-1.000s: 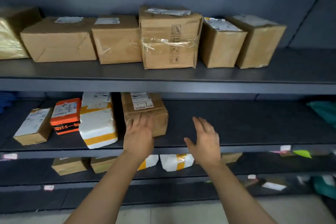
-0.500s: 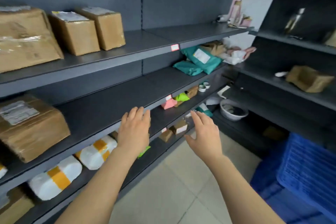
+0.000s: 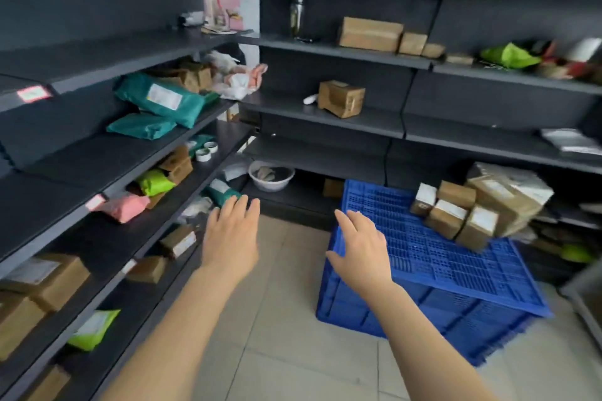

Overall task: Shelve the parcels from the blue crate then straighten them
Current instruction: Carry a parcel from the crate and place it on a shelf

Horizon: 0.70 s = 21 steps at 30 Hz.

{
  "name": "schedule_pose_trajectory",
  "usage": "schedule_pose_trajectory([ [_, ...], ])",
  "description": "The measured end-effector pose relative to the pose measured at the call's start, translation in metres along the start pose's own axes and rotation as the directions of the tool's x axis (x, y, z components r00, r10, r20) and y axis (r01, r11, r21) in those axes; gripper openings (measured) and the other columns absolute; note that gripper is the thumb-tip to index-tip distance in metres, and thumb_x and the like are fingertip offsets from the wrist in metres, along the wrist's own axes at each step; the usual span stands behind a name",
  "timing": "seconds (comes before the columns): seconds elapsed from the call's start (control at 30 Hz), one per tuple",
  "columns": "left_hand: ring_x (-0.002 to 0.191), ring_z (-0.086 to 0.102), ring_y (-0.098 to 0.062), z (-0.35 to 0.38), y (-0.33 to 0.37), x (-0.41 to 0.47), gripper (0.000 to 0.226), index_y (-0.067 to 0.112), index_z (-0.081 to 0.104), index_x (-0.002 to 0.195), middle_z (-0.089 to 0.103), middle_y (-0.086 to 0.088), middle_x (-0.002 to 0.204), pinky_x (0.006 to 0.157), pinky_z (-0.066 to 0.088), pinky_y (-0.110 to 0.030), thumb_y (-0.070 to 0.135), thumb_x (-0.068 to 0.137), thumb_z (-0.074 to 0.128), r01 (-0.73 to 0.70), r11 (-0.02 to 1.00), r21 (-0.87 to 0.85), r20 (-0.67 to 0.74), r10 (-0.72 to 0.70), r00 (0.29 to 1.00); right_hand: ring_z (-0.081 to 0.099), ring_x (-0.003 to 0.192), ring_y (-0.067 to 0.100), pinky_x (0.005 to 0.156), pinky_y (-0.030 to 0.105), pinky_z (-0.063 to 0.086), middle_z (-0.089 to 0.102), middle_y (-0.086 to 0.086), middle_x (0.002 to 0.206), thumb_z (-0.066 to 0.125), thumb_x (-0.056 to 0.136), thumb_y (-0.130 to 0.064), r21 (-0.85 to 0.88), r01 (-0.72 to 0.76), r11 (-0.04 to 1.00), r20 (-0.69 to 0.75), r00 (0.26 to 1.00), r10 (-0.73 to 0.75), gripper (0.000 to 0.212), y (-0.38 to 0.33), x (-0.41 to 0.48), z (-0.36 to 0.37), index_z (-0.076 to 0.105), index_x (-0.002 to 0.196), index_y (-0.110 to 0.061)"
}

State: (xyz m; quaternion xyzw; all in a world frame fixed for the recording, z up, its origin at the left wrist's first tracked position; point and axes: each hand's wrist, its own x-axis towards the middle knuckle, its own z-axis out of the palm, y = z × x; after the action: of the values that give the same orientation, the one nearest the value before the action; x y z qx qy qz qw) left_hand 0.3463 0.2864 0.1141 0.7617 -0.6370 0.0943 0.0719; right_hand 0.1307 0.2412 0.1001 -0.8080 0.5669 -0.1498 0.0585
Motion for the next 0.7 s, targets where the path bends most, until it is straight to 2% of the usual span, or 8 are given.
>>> schedule_pose_trajectory([
  [0.17, 0.145, 0.016, -0.024, 0.021, 0.114, 0.043, 0.079, 0.017, 0.018, 0.151, 0.022, -0.004, 0.157, 0.116, 0.020, -0.040, 0.036, 0.089, 0.063, -0.093, 0.994, -0.058, 0.039, 0.095, 0.995, 0.011, 0.147, 0.018, 0.116, 0.037, 0.018, 0.019, -0.001, 0.159, 0.058, 0.094, -0.038, -0.070, -0.103, 0.992, 0.001, 0.995, 0.104, 0.075, 0.113, 0.009, -0.023, 0.015, 0.154, -0.024],
  [0.33, 0.144, 0.017, -0.023, 0.045, 0.216, 0.081, 0.078, 0.017, 0.018, 0.151, 0.023, -0.003, 0.156, 0.116, 0.021, -0.039, 0.033, 0.089, 0.063, -0.198, 0.974, -0.108, 0.059, 0.205, 0.977, 0.014, 0.147, 0.021, 0.116, 0.041, 0.021, 0.022, 0.001, 0.158, 0.059, 0.093, -0.038, -0.084, -0.230, 0.970, 0.018, 0.973, 0.232, 0.075, 0.211, 0.018, -0.038, 0.017, 0.154, -0.023],
  [0.53, 0.144, 0.017, -0.021, 0.072, 0.317, 0.143, 0.078, 0.016, 0.017, 0.152, 0.023, -0.002, 0.156, 0.114, 0.023, -0.037, 0.034, 0.090, 0.062, -0.342, 0.930, -0.133, 0.076, 0.353, 0.932, 0.015, 0.146, 0.020, 0.115, 0.040, 0.022, 0.023, 0.000, 0.157, 0.059, 0.093, -0.039, -0.089, -0.355, 0.931, 0.012, 0.934, 0.358, 0.076, 0.311, 0.042, -0.053, 0.017, 0.154, -0.023],
  [0.7, 0.146, 0.015, -0.023, 0.102, 0.397, 0.209, 0.078, 0.016, 0.014, 0.152, 0.020, -0.003, 0.158, 0.117, 0.021, -0.039, 0.035, 0.092, 0.060, -0.430, 0.888, -0.160, 0.120, 0.450, 0.885, 0.023, 0.142, 0.021, 0.112, 0.040, 0.027, 0.029, -0.001, 0.153, 0.063, 0.089, -0.040, -0.108, -0.462, 0.880, 0.010, 0.885, 0.465, 0.075, 0.393, 0.075, -0.057, 0.024, 0.151, -0.023],
])
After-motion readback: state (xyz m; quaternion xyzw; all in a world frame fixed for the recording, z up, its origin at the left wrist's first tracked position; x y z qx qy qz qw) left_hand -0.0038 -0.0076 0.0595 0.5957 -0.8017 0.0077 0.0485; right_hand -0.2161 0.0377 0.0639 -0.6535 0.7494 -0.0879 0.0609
